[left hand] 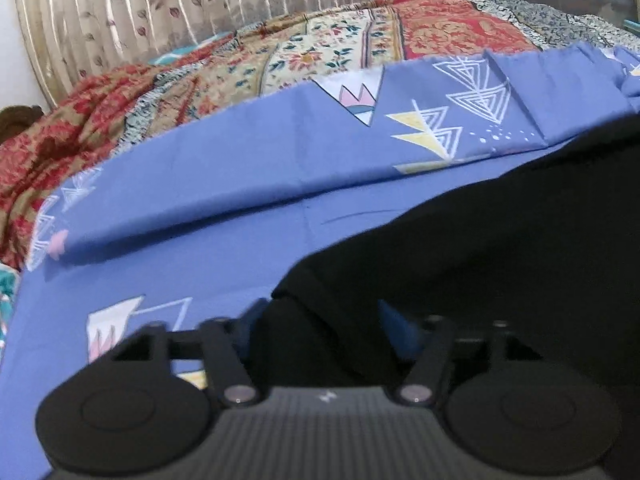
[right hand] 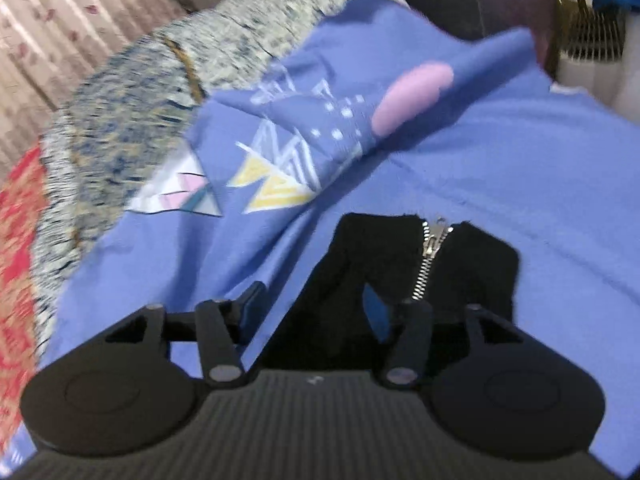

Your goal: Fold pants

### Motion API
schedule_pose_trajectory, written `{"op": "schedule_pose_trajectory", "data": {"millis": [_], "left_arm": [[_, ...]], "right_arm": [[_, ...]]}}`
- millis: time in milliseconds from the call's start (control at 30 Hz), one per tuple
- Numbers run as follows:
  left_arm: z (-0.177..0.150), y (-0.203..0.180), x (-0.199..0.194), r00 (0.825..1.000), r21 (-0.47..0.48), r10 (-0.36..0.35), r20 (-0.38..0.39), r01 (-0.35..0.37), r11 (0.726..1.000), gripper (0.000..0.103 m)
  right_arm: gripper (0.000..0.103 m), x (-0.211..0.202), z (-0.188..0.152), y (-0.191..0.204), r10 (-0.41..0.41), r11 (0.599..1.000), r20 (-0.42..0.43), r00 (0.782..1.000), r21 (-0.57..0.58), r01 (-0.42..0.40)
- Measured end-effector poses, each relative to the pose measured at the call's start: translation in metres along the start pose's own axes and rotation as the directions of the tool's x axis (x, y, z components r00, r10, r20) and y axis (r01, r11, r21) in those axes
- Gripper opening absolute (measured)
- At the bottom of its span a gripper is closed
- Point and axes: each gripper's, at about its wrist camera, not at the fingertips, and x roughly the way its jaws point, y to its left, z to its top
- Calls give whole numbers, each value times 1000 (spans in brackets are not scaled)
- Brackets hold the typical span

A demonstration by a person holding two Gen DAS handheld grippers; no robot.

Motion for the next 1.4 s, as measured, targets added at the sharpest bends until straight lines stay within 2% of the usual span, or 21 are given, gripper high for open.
{"op": "schedule_pose_trajectory", "data": {"millis": [33, 67, 100, 133, 200, 333, 533, 667, 833, 900, 967, 1033, 1100, 1200, 1233, 1267, 1333, 1400], "left_arm": [[1, -3, -1, 1000, 10, 0, 5, 0, 1000, 38], [2, -7, -2, 1000, 32, 8, 7, -8, 999, 24], [4, -12, -2, 1000, 51, 17, 9, -17, 999, 19], [5, -18, -4, 1000, 68, 28, 11, -29, 997, 16], [7, -26, -11, 997, 83, 64, 31, -66, 994, 14], [14, -25, -41, 991, 28, 88, 102, -91, 995, 14], [12, -20, -109, 972, -51, 111, 205, -102, 993, 14], [-6, -18, -168, 958, -99, 120, 262, -97, 990, 14], [-52, -24, -242, 944, -132, 131, 303, -95, 987, 14], [-76, -32, -267, 942, -126, 136, 307, -101, 987, 14], [-99, -42, -286, 947, -123, 122, 296, -88, 988, 14], [-122, -54, -299, 957, -109, 97, 272, -69, 992, 15], [-148, -70, -304, 975, -76, 61, 214, -45, 996, 20], [-182, -93, -304, 994, -7, -26, 102, 27, 1000, 21], [-191, -97, -309, 995, 9, -32, 90, 31, 999, 23], [-195, -97, -313, 995, 14, -36, 89, 35, 999, 27], [-200, -88, -330, 992, -22, -69, 104, 72, 997, 35], [-202, -62, -345, 986, -121, -98, 135, 114, 986, 46]], "right_arm": [[57, 8, 0, -1, -8, 1000, -3, 1000, 18, 8], [52, 15, -1, -2, -4, 1000, -6, 1000, 26, 4], [42, 21, -2, -1, -8, 1000, -10, 1000, 14, 8], [8, 23, -4, 3, -26, 999, -3, 1000, -19, 26], [5, 21, -4, 2, -18, 998, -7, 1000, -61, 18], [5, -16, 5, -18, 61, 998, 36, 997, -6, -61], [5, -106, 14, -67, 201, 977, 74, 977, 60, -206], [5, -166, 7, -114, 277, 954, 94, 956, 92, -285], [5, -234, -22, -187, 330, 932, 129, 935, 112, -344], [5, -254, -39, -222, 331, 928, 134, 934, 134, -348], [5, -268, -61, -258, 322, 925, 140, 936, 163, -342], [5, -270, -87, -287, 279, 940, 125, 952, 169, -298], [7, -258, -112, -304, 202, 962, 60, 978, 176, -210], [19, -240, -141, -334, 57, 968, 7, 998, 246, -57], [32, -238, -147, -345, 22, 956, -11, 1000, 292, -17], [38, -239, -151, -355, 12, 937, -15, 1000, 350, -6], [38, -249, -155, -361, 42, 911, 31, 999, 409, -51], [38, -261, -150, -341, 62, 943, 70, 996, 323, -81]]}}
